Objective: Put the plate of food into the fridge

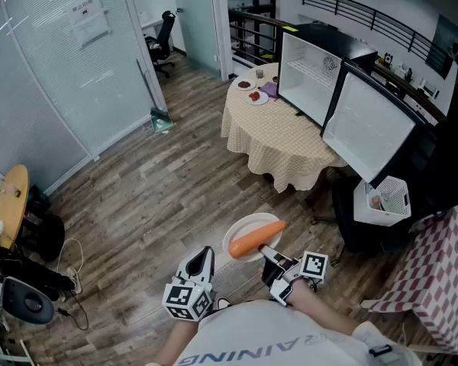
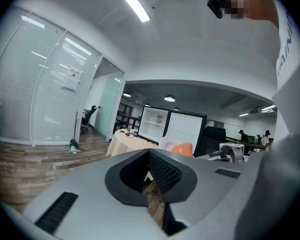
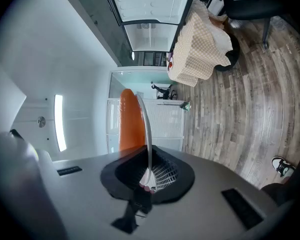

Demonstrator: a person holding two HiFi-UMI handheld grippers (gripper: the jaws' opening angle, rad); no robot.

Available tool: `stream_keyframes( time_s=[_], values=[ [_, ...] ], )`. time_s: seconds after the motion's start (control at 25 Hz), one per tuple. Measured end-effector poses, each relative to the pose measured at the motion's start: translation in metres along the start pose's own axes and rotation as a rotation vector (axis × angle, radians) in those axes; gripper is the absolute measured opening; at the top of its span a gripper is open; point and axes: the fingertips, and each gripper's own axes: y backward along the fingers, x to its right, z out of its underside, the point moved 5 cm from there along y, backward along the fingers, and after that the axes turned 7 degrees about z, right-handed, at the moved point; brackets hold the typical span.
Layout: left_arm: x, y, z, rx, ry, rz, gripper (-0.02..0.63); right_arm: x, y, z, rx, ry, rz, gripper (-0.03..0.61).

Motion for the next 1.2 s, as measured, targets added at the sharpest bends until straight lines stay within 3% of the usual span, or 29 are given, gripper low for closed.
stream_keyframes(
  time_s=[0.8,1.2],
  values=[
    [0.001,0.012,0.009,0.003,0.027,-0.007,0.008,0.001,0.003,0.01,-0.005,0.021,0.018,0.033],
    [-0.026,0.047,0.018,0.011,0.048,0.003,0.008,0.0,-0.014,0.046,0.022,0.011,-0.003,0.032]
  ],
)
